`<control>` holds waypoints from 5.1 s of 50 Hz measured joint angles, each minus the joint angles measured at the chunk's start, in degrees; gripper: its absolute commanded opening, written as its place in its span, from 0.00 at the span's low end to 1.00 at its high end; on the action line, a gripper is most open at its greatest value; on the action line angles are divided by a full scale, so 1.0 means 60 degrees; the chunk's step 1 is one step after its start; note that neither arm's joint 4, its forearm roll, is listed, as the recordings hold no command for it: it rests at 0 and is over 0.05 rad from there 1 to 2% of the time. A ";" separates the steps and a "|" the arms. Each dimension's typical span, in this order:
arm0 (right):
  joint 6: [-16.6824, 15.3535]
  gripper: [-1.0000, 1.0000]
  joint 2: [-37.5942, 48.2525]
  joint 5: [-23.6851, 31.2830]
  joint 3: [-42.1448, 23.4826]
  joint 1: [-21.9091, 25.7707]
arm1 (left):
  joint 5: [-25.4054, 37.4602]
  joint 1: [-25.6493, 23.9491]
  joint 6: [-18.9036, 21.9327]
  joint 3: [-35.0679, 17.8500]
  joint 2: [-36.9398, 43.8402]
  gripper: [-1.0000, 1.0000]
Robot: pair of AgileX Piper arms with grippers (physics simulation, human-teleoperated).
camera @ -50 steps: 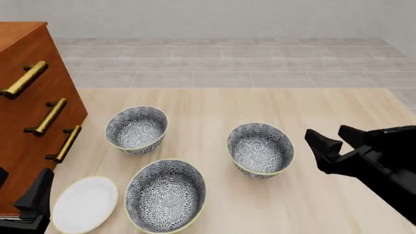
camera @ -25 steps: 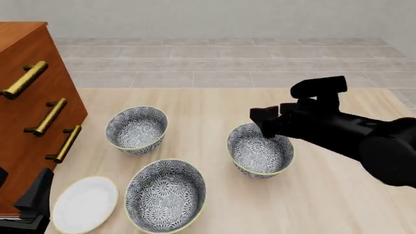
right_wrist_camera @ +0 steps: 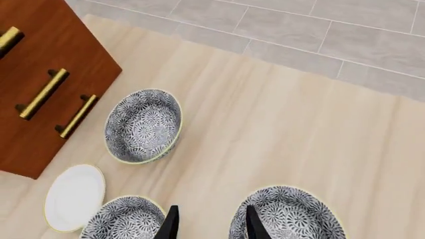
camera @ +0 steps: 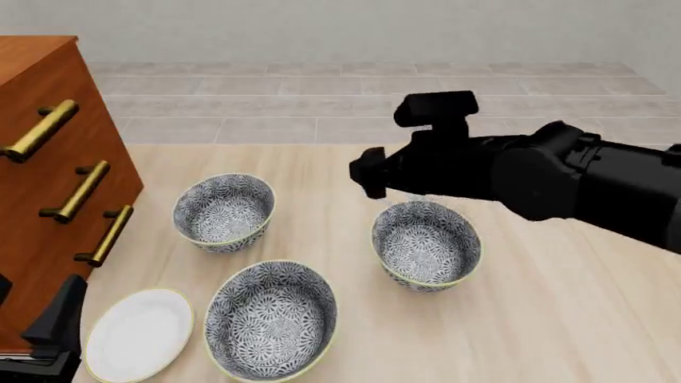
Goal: Stack the bowl at the front on the bowl in the middle.
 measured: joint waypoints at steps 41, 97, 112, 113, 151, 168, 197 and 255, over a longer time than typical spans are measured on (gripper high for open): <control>0.0622 1.00 0.3691 0.1923 -0.4419 0.0765 | -0.0083 0.0088 -0.0065 -0.0045 0.0055 1.00; 0.0993 1.00 0.7049 0.2718 -0.7649 0.0951 | 0.0101 0.0090 -0.0306 -0.0252 0.0060 1.00; 0.1240 1.00 0.7524 0.2497 -0.7839 0.0995 | 0.0087 0.0026 -0.0316 -0.0227 0.0074 1.00; 0.1254 1.00 0.7552 0.2481 -0.7846 0.1000 | 0.0090 0.0021 -0.0318 -0.0227 0.0073 1.00; 0.1566 1.00 0.8565 0.1877 -0.8029 0.1140 | 0.0119 -0.0081 -0.0341 -0.0125 0.0050 1.00; 0.1661 1.00 0.8746 0.1538 -0.7837 0.1223 | 0.0149 -0.0096 -0.0308 -0.0146 0.0024 1.00; 0.1757 0.00 0.8759 0.1178 -0.7728 0.1310 | -0.0021 -0.0096 -0.0312 -0.0104 0.0178 1.00; 0.1707 0.00 0.6933 0.1361 -0.7219 0.1231 | -0.0129 -0.0087 -0.0261 -0.0079 0.0260 1.00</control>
